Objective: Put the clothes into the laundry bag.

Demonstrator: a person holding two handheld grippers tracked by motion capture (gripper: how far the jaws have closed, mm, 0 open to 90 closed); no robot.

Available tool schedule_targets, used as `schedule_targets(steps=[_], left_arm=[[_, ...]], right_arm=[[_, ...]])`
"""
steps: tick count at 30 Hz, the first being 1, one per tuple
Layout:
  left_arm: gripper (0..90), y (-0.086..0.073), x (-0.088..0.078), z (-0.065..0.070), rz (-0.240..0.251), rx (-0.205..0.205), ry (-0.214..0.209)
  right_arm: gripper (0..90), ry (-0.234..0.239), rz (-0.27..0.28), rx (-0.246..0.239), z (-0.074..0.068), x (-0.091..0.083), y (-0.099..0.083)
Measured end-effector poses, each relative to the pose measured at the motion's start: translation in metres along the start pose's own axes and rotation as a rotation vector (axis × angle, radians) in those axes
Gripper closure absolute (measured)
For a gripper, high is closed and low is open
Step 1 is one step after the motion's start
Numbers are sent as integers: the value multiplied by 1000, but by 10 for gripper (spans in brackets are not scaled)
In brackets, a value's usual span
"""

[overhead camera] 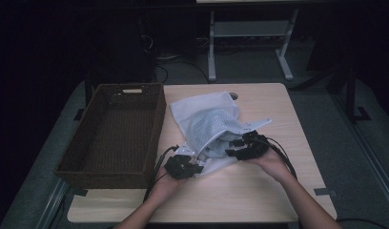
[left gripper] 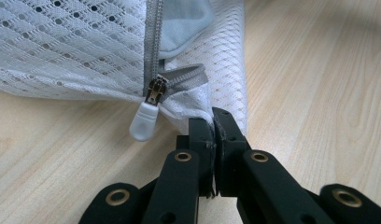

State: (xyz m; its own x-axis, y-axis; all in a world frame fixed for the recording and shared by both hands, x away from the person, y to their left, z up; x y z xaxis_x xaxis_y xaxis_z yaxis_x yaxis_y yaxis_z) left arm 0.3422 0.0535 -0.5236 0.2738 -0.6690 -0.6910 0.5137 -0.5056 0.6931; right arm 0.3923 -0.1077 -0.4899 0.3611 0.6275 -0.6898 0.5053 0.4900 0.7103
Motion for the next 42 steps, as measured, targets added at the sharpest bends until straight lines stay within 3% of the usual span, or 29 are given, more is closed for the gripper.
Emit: schedule_targets(steps=[4,7,10,13,18,22,27,31,36,42], left_arm=[[871,0,0,0,0,-2,0],[871,0,0,0,-1,-1,-1],[871,0,0,0,-2,0,0],[871,-1,-1,-1,-2,4,3],[872,-1,-1,-2,-5,5,6],[872,-2,1,-1,-10,9,4],[872,-3,3,-1,-24,10,2],[872,-5,3,-1,-33,11,-2],[872,-5,4,0,-40,14,-7],[876,-5,3,-1,-39,12,-8]], right_arm=[[473,-8,-50,32,6,13,-18],[516,-16,-64,34,8,27,-19],[720,-10,-69,19,7,38,-18],[879,-19,-54,-17,4,35,-14],[892,-30,11,-49,-2,11,-3],[894,-40,64,-48,-3,-5,6],[895,-60,109,-47,2,-11,28],[896,-79,119,-42,8,-1,46],[896,-97,122,11,21,19,65],[896,-140,64,2,30,51,77]])
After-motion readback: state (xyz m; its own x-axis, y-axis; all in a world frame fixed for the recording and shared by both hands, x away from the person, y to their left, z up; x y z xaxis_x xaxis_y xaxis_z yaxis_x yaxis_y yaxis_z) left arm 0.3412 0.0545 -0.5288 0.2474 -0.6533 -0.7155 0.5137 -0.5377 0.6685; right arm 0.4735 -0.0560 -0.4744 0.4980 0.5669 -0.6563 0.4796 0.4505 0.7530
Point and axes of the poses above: each handheld gripper's, and its own axes: x roughly forward along the jaws, y roughly out of its top, z roughly to its right, the point moved 9 cm from there along x, roughly forward along the jaws
